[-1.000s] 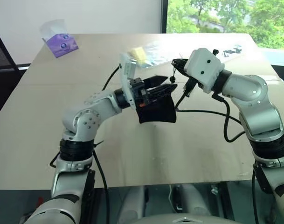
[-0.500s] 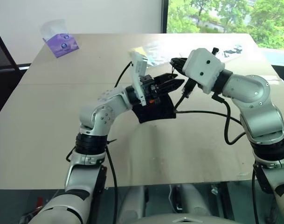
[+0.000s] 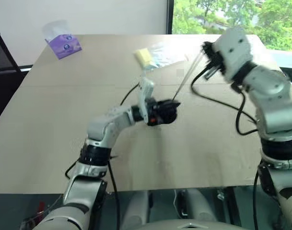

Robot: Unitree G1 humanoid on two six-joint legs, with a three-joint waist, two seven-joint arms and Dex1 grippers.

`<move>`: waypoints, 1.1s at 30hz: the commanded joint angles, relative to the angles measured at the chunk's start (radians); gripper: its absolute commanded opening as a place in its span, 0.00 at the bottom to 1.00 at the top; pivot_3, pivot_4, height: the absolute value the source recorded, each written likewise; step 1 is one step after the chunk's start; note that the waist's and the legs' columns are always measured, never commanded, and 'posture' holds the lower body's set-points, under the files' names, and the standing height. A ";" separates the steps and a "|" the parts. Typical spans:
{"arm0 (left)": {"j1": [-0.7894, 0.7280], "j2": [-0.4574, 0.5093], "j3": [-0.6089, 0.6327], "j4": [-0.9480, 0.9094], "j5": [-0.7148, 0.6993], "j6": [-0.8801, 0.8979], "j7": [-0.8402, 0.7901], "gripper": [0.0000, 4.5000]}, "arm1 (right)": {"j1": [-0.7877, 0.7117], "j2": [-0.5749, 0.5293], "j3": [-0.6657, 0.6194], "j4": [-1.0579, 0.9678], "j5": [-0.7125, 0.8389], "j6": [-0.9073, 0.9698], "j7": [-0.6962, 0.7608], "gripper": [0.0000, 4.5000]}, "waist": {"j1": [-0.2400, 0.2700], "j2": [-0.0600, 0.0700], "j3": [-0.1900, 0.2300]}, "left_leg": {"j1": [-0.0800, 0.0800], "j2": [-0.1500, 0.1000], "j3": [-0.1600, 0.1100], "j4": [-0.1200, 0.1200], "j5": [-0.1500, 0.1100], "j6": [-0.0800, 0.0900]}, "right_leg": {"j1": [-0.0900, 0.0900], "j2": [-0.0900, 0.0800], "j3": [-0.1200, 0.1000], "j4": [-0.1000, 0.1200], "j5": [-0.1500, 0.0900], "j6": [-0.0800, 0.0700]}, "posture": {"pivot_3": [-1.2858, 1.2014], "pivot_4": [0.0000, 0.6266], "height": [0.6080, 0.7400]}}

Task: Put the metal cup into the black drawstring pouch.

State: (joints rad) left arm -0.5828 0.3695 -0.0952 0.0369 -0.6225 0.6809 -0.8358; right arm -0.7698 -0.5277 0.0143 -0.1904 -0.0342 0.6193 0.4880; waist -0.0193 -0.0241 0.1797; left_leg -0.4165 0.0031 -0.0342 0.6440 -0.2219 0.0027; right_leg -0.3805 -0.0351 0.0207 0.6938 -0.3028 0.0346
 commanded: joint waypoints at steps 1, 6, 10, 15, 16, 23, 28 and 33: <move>0.048 0.060 -0.003 0.005 0.059 0.005 -0.005 0.04 | -0.014 -0.082 -0.186 0.091 -0.036 -0.047 -0.127 0.00 | 0.004 0.002 0.001 | 0.000 0.000 0.000 0.000 -0.001 0.001 | 0.000 0.000 0.001 0.000 0.000 0.000 | 0.52 0.24 1.00; 0.024 0.060 -0.003 0.029 0.093 -0.019 0.023 0.04 | 0.030 -0.091 -0.194 0.150 0.002 -0.108 -0.141 0.00 | 0.001 0.004 0.002 | 0.000 0.000 0.002 0.000 -0.001 0.001 | 0.000 0.001 0.001 0.000 0.000 0.000 | 0.52 0.24 1.00; -0.041 0.007 -0.036 0.045 0.149 -0.074 0.083 0.04 | 0.111 -0.050 -0.180 0.158 0.086 -0.155 -0.091 0.00 | 0.007 0.004 0.002 | 0.000 0.000 0.001 0.000 -0.002 0.004 | 0.000 0.001 0.001 0.000 0.000 0.000 | 0.52 0.24 1.00; -0.087 -0.046 -0.056 0.053 0.192 -0.103 0.110 0.26 | 0.252 -0.049 -0.133 0.110 0.157 -0.173 0.006 0.00 | 0.006 0.004 0.002 | -0.001 -0.001 0.001 0.001 -0.002 0.004 | 0.000 0.002 0.001 0.000 0.000 0.000 | 0.52 0.24 1.00; -0.080 -0.046 -0.046 0.025 0.178 -0.084 0.107 0.27 | 0.282 -0.047 -0.138 0.081 0.176 -0.158 0.018 0.06 | 0.004 0.004 0.002 | -0.001 0.000 0.001 0.001 -0.002 0.004 | 0.000 0.002 0.001 0.000 0.000 0.000 | 0.52 0.24 1.00; 0.021 0.024 0.046 -0.219 0.117 0.025 0.138 0.99 | 0.520 -0.097 -0.204 -0.145 0.281 -0.072 0.099 0.75 | 0.002 0.004 0.002 | 0.000 0.001 0.001 0.000 -0.002 0.004 | 0.000 0.002 0.002 0.000 0.000 0.000 | 0.52 0.24 1.00; 0.141 0.103 0.166 -0.377 0.033 0.083 0.151 0.99 | 0.758 -0.134 -0.305 -0.333 0.371 -0.086 0.174 0.99 | 0.007 0.005 0.002 | -0.001 0.001 0.000 0.000 -0.003 0.004 | 0.000 0.000 0.004 -0.001 0.000 0.000 | 0.52 0.24 1.00; 0.277 0.114 0.226 -0.432 0.104 -0.043 0.208 0.99 | 0.911 -0.132 -0.365 -0.430 0.392 -0.091 0.171 0.99 | 0.005 0.005 0.002 | 0.001 0.001 0.001 0.002 -0.003 0.004 | 0.002 0.000 0.004 0.000 0.000 0.001 | 0.52 0.24 1.00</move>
State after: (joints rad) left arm -0.3272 0.4873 0.0930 -0.3423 -0.5376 0.7213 -0.6415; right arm 0.1226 -0.6521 -0.2989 -0.5620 0.3376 0.5388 0.6625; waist -0.0142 -0.0194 0.1814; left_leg -0.4149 0.0044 -0.0338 0.6470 -0.2246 0.0071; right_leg -0.3775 -0.0342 0.0249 0.6943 -0.3028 0.0351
